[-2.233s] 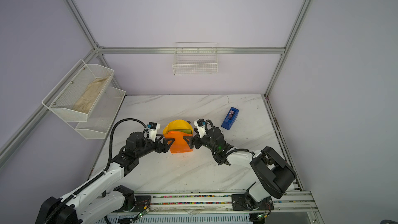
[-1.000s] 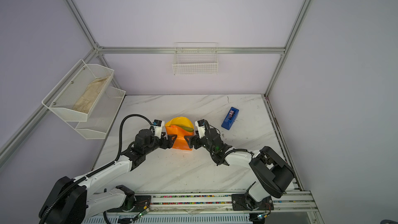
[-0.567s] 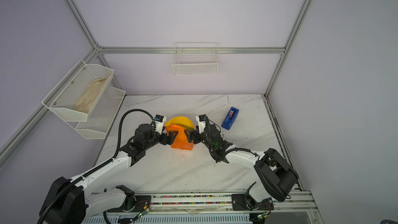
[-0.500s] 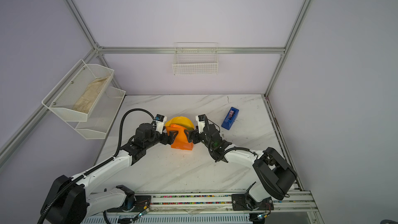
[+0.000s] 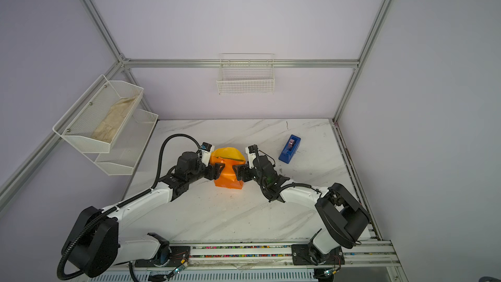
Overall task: Wrap a gift box in wrapping paper
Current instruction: Fold the wrapping paper for the gift box.
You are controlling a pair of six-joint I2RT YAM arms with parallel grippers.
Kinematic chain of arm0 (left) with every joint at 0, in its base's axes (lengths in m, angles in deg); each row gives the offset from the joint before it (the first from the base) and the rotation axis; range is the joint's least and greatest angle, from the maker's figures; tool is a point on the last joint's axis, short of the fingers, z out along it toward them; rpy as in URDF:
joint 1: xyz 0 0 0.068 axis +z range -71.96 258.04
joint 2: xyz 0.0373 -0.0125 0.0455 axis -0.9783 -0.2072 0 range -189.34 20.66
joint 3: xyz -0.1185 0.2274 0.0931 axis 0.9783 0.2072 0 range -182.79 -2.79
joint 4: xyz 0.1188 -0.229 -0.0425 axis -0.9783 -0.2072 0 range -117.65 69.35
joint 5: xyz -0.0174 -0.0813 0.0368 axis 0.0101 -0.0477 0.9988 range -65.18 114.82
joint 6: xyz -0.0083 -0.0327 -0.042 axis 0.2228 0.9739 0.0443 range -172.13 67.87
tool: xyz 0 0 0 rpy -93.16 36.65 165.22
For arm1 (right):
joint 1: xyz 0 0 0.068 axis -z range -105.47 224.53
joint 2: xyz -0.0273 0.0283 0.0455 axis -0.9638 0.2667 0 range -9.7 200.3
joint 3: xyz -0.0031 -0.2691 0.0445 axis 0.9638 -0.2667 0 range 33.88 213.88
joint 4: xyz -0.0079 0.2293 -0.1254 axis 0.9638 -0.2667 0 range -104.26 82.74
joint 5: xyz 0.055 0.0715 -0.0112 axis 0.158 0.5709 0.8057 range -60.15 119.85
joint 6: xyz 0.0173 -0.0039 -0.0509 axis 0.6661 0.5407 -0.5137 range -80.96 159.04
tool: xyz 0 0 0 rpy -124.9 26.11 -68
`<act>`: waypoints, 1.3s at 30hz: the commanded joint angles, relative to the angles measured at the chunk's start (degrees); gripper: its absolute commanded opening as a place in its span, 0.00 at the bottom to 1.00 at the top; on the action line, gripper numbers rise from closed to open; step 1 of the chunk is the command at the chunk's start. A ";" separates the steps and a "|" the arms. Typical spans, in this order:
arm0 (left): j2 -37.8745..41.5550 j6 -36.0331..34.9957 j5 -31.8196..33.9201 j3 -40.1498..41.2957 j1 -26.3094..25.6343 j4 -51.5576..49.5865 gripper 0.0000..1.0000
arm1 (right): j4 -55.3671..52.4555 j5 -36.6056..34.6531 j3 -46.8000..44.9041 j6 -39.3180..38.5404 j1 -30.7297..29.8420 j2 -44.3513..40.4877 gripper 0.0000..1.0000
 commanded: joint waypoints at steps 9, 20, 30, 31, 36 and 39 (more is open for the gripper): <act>-2.99 5.64 0.90 -4.20 0.91 -0.57 0.38 | -5.45 -3.74 0.13 1.91 -0.30 -7.64 0.85; -5.80 10.41 -3.08 -8.51 1.00 -6.40 0.29 | 2.60 -0.02 -1.53 5.02 -1.03 -2.63 0.85; -5.09 12.60 -3.91 -7.83 1.00 -7.09 0.30 | 6.87 -10.72 -1.68 5.78 -2.60 3.83 0.68; -4.87 12.47 -4.05 -7.54 1.00 -7.08 0.30 | 6.89 -11.49 -1.43 5.63 -2.59 4.57 0.65; -2.60 11.59 -5.29 -5.86 1.00 -6.58 0.48 | 6.56 -12.71 -0.21 3.92 -2.75 5.92 0.49; -0.96 10.41 -4.33 -5.16 1.00 -6.48 0.59 | 5.28 -12.67 0.56 2.94 -2.81 5.98 0.43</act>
